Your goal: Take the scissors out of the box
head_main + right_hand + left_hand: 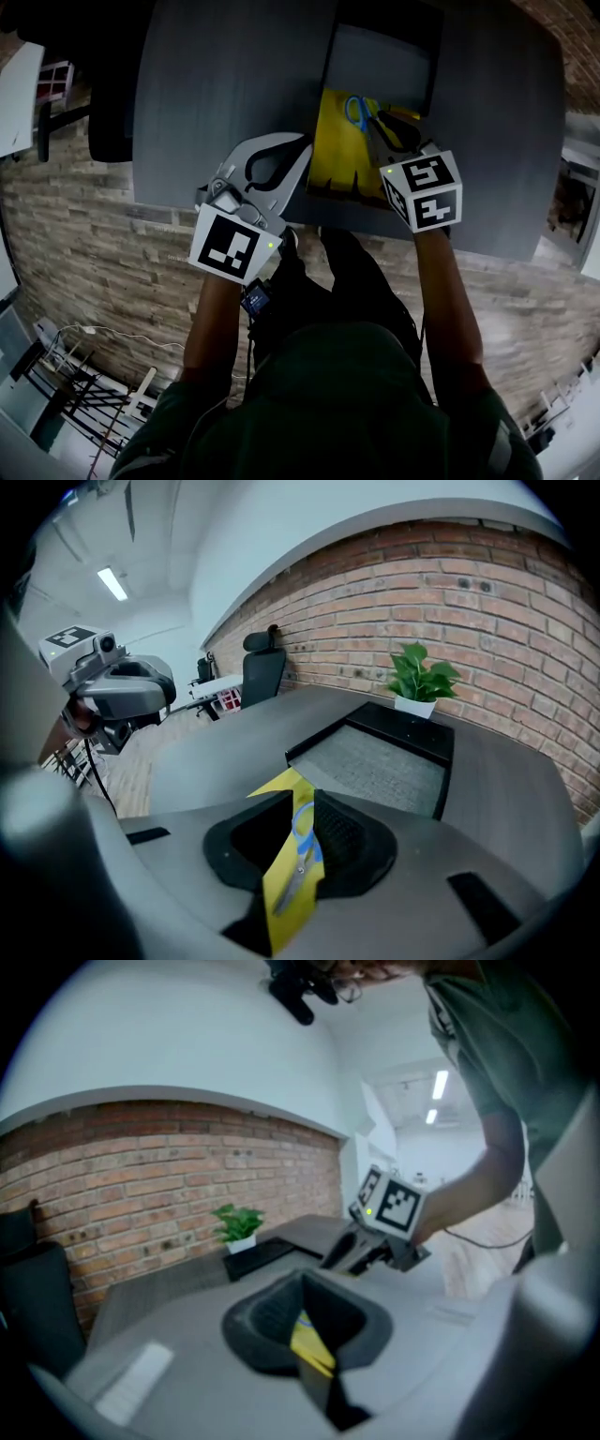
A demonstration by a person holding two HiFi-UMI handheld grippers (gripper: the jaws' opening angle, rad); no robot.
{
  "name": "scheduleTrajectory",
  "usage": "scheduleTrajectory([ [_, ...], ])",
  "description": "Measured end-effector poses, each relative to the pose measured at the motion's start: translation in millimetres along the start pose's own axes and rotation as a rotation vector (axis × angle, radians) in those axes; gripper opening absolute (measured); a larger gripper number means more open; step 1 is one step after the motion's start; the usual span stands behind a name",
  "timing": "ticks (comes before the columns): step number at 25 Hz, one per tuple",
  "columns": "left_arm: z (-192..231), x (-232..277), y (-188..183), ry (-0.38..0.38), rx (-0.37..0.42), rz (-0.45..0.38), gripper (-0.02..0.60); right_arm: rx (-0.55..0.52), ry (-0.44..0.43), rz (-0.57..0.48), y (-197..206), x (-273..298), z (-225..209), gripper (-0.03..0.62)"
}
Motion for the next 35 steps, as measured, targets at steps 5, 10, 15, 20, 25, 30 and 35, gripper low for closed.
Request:
scheduleTrajectory([
  [5, 5.2, 6.8, 11.4, 0.002, -0.013, 0.010, 0.000, 0.027, -0.004, 0.053, 9.9, 28.7, -5.5, 0.078],
  [10, 7.0, 9.3, 17.0, 0.000, -0.025, 0.013, 0.000, 0.054, 0.004, 0.105, 22.2, 47.3, -13.0, 0.092],
  [15, 11.2, 8.9, 28.5, -0.002, -0.038, 0.021, 0.000, 0.066, 0.010, 0.137, 30.1, 66.6, -15.6, 0.094],
  [20, 12.0, 9.0, 29.5, 0.001, -0.039, 0.029, 0.000, 0.054, 0.028, 0.158, 31.1, 76.2, -15.3, 0.094],
  [25, 12.4, 7.9, 27.3, 0.002, -0.034, 0.025, 0.000, 0.012, 0.071, 0.208, 32.4, 83.2, -14.1, 0.094],
  [30, 11.9, 8.0, 26.6, 0.000, -0.034, 0.022, 0.000, 0.011, 0.110, 0.209, 34.5, 85.4, -15.2, 0.094],
  [35, 10.6, 5.4, 28.3, 0.000, -0.038, 0.022, 0.000, 0.011, 0.115, 0.237, 37.8, 92.8, -14.2, 0.094],
])
Point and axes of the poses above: the fingertips, and each gripper's own axes: x forward along the fingers, z to its left, y out of its underside, the point moved 8 cm from there along -x, backward along the fingers, and after that the axes turned 8 degrees about -y, right-handed, at the moved point
